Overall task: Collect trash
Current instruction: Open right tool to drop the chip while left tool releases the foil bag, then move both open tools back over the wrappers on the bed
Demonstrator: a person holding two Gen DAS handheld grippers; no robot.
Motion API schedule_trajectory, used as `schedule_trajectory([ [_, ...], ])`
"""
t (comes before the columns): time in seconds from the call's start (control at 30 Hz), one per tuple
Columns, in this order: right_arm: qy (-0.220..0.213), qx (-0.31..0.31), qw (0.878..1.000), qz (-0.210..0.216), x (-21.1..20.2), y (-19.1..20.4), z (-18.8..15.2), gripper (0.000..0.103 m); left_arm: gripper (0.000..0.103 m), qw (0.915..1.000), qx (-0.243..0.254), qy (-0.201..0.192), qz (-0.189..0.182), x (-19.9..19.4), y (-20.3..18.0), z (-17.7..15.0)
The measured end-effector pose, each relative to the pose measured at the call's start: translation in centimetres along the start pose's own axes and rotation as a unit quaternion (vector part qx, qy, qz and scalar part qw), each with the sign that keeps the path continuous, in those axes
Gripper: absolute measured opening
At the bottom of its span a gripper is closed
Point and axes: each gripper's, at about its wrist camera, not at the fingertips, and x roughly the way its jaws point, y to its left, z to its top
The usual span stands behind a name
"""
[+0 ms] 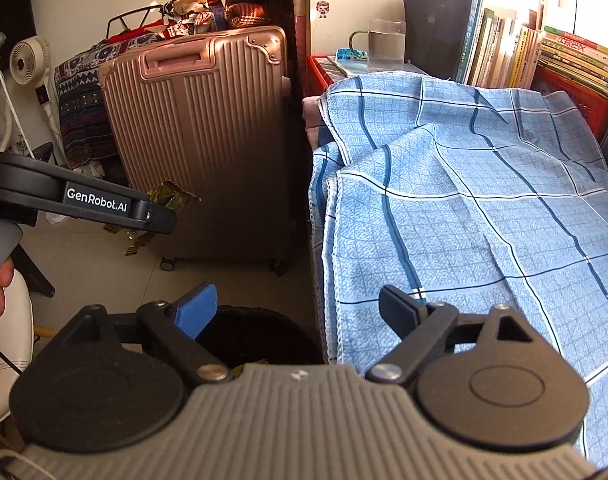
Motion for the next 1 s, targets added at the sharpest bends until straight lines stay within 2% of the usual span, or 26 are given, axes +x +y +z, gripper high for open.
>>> schedule_trajectory([
  [0.2, -0.001, 0.001, 1.000, -0.006, -0.3, -0.1, -0.2, 0.093, 0.060, 1.0000, 0.006, 0.005, 0.001, 0.0, -0.3, -0.3],
  [0.6, -0.005, 0.004, 1.000, -0.012, -0.6, -0.4, -0.1, 0.093, 0.060, 1.0000, 0.002, 0.008, -0.003, -0.2, -0.6, 0.1],
  [0.7, -0.007, 0.008, 1.000, -0.018, -0.8, -0.7, -0.2, 0.096, 0.060, 0.9997, -0.014, 0.003, -0.020, -0.4, -0.9, 0.7],
  [1.0, -0.015, 0.034, 0.998, -0.053, -1.9, -2.6, -0.6, 0.098, 0.062, 0.9975, 0.046, -0.007, -0.054, 0.3, -5.6, 2.5],
])
